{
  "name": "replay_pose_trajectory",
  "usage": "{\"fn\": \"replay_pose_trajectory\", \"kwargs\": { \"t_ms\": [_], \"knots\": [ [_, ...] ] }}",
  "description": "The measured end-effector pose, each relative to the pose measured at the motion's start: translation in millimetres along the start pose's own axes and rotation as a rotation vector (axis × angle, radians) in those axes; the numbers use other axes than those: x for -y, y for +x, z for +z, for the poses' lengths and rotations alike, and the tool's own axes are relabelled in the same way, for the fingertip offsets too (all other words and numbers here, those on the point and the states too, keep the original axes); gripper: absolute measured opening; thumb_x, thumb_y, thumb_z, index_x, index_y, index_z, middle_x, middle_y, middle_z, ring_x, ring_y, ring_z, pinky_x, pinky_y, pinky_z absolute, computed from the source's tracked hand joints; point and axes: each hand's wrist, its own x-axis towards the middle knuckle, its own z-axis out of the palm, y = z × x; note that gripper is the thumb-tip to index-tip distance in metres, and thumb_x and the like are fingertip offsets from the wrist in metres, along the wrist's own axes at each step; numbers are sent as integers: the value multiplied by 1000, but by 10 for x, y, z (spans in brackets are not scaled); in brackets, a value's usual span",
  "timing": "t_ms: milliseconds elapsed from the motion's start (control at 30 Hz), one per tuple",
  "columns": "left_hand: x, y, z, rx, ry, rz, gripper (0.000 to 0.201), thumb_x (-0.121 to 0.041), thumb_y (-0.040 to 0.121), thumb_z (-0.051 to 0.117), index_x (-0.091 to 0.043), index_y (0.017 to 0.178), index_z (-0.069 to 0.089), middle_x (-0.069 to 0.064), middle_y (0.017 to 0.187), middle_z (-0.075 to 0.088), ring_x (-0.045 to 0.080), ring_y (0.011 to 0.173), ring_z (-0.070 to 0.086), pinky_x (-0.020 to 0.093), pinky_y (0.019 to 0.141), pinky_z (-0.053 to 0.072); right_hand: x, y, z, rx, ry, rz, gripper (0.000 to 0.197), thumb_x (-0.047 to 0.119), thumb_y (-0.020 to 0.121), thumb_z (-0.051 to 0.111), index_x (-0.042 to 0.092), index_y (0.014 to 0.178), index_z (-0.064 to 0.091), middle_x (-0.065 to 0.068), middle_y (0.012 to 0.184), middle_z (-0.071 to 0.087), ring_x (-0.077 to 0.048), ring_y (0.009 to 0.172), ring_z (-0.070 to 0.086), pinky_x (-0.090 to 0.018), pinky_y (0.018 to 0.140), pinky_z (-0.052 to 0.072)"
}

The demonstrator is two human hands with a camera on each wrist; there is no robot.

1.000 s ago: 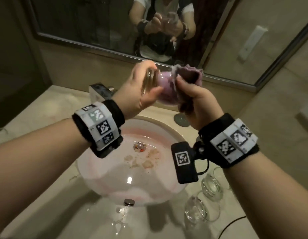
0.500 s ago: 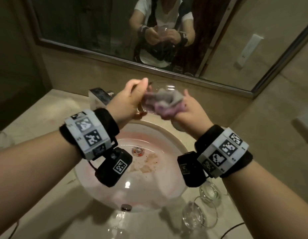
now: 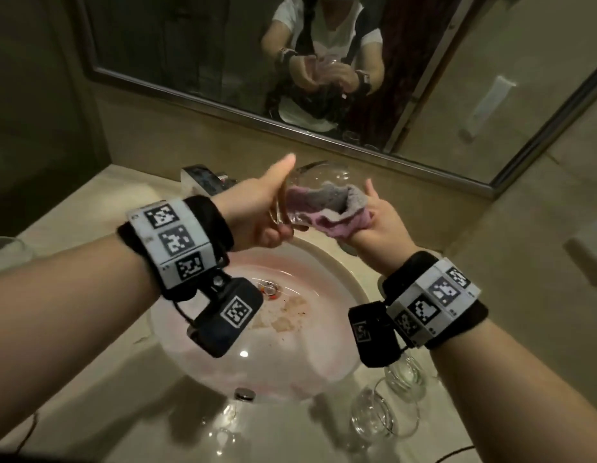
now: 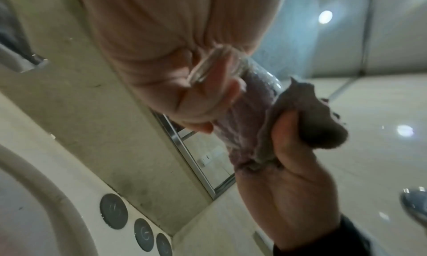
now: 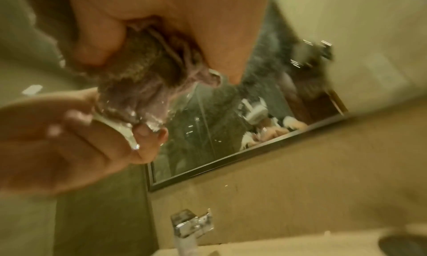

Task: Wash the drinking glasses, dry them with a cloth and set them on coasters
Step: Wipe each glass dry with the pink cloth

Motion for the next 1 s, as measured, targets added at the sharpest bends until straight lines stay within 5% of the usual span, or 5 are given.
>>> {"fn": "replay_pose_trajectory", "kwargs": {
  "t_ms": [100, 267, 433, 600, 1000],
  "knots": [
    [23, 32, 99, -260, 271, 349, 40, -58, 90, 41, -18, 94, 45, -2, 68, 49, 5, 47, 45, 15, 41, 36, 35, 14, -14, -85, 570, 199, 33, 22, 75, 73, 16, 106, 66, 3, 90, 66, -15, 83, 55, -38, 83, 45],
    [143, 32, -63, -204, 976, 848, 76, -71, 70, 46, -23, 125, 24, 10, 117, 41, 18, 90, 51, 27, 75, 45, 36, 41, -45, -151, 941, 344, 79, 41, 58, 82, 8, 124, 55, -14, 116, 60, -33, 106, 49, -45, 88, 35],
    [282, 4, -117, 5, 316, 463, 79, -77, 62, 58, -30, 120, 33, 15, 123, 46, 25, 97, 60, 33, 72, 57, 29, 0, -59, -57, 542, 225, 27, 23, 70, 69, 19, 95, 65, -4, 91, 69, -12, 76, 60, -23, 73, 44],
    [211, 5, -64, 93, -111, -27, 76, -76, 81, 29, -15, 118, 54, 9, 82, 61, 11, 50, 49, 16, 38, 38, -7, -62, 24, 24, 187, 82, 24, 22, 73, 55, 40, 87, 59, 37, 73, 62, 12, 81, 52, -47, 117, 5],
    [356, 53, -213, -7, 667, 755, 60, -42, 79, 65, -31, 124, 26, 2, 116, 46, 15, 98, 61, 32, 79, 56, 56, -31, -8, -71, 762, 335, 55, 24, 66, 69, 3, 116, 59, -22, 113, 63, -33, 101, 57, -43, 88, 40]
  ]
}}
